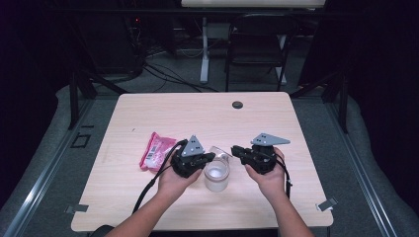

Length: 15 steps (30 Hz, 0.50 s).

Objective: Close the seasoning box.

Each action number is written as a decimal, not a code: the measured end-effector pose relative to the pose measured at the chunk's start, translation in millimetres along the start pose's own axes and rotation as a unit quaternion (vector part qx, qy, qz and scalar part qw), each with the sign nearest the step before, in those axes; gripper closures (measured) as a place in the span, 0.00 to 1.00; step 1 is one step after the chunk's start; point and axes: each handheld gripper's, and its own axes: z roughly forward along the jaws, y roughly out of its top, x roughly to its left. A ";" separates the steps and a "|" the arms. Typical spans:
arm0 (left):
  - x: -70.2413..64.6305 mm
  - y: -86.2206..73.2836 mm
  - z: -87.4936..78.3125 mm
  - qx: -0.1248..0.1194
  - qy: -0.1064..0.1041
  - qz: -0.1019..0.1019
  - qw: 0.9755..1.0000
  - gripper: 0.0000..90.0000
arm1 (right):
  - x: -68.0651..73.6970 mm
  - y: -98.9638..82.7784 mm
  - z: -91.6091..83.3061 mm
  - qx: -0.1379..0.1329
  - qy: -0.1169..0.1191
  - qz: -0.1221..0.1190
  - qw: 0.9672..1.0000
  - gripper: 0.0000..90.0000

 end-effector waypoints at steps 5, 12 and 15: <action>0.5 -8.0 -0.3 0.003 -0.005 -0.004 1.000 1.00 | 0.6 -0.1 0.1 0.000 0.002 -0.001 1.000 0.92; -0.6 -18.3 -1.1 0.006 -0.009 -0.011 1.000 1.00 | 2.6 -0.4 1.1 0.001 0.004 -0.003 1.000 0.91; -0.8 -22.4 -0.8 0.009 -0.010 -0.009 1.000 1.00 | 2.9 -0.3 1.1 0.001 0.004 -0.004 1.000 0.91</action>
